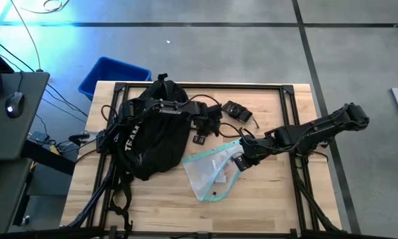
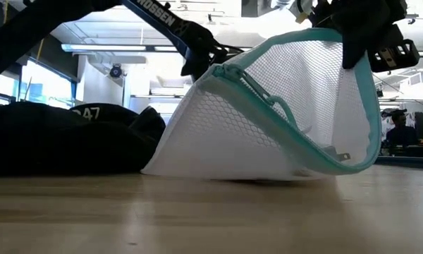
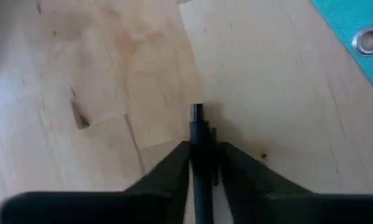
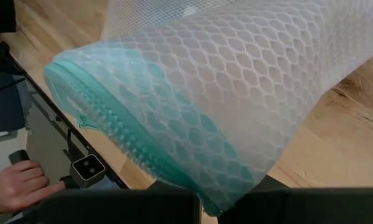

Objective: Unpack backpack
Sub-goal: Put the black ballpen into the zip bag

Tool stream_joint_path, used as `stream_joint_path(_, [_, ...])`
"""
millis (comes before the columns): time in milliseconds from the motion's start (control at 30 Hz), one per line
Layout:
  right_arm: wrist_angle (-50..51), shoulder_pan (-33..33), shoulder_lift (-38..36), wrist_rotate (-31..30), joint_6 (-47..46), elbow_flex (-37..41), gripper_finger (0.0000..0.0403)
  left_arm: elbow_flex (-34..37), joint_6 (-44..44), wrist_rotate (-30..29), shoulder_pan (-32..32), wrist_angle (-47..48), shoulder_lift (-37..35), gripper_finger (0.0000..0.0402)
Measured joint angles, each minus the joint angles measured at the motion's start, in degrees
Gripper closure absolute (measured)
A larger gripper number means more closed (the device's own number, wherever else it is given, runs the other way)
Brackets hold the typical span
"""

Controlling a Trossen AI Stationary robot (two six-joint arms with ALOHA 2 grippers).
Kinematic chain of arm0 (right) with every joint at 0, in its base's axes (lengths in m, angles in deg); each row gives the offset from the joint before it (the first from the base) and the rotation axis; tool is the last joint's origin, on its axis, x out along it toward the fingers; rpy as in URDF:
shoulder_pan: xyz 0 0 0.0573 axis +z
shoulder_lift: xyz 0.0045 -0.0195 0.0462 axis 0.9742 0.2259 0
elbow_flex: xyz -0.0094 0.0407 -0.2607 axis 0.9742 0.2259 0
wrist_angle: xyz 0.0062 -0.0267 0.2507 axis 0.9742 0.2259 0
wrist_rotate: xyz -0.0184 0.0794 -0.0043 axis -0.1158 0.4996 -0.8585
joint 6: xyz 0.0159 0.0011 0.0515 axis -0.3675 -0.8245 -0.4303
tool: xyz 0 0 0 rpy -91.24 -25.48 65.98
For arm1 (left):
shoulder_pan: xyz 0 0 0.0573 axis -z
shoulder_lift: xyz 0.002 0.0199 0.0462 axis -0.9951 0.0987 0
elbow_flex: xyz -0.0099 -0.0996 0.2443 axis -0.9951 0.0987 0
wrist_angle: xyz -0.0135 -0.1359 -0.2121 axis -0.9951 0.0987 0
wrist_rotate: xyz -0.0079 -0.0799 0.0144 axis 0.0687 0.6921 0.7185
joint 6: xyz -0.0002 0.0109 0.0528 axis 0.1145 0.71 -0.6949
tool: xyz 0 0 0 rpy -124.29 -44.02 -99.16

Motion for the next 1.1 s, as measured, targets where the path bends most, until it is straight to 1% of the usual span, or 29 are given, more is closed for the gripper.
stream_joint_path(33, [0.0, 0.0, 0.0, 0.0, 0.0, 0.0, 0.0403, 0.0, 0.0, 0.0, 0.0, 0.0, 0.0, 0.0375])
stream_joint_path(67, [0.0, 0.0, 0.0, 0.0, 0.0, 0.0, 0.0403, 0.0, 0.0, 0.1, 0.0, -0.1, 0.0, 0.0384])
stream_joint_path(200, [0.0, 0.0, 0.0, 0.0, 0.7, 0.0, 0.0403, -1.2, 0.9, -0.8, 0.0, 0.6, -0.1, 0.0390])
stream_joint_path(333, [0.9, 0.0, 0.0, 0.0, 1.3, 0.0, 0.0403, -5.0, 1.0, -1.2, 0.0, 2.6, -0.3, 0.0401])
stream_joint_path(533, [4.1, 0.0, 0.0, 0.0, 1.5, 0.0, 0.0403, -11.9, 2.0, -0.5, 0.0, 8.4, -0.7, 0.0399])
stream_joint_path(667, [5.5, 0.0, 0.0, 0.0, 3.2, 0.0, 0.0403, -13.1, 2.7, 1.4, 0.0, 9.8, -0.8, 0.0400])
stream_joint_path(800, [6.6, 0.0, 0.0, 0.0, 4.1, 0.0, 0.0403, -13.3, 4.0, 1.7, 0.1, 12.0, -0.7, 0.0400])
stream_joint_path(933, [9.6, -0.2, 0.0, -0.1, 4.4, 0.0, 0.0403, -13.3, 5.6, 1.6, 0.5, 15.6, -2.9, 0.0401])
stream_joint_path(1000, [12.4, -1.1, 0.0, -0.5, 4.0, 0.0, 0.0403, -13.3, 6.5, 1.3, 0.6, 16.9, -5.1, 0.0401])
stream_joint_path(1100, [16.9, -3.6, 0.0, -2.6, 2.8, 0.0, 0.0403, -13.3, 8.7, 1.3, 0.6, 18.1, -9.3, 0.0401])
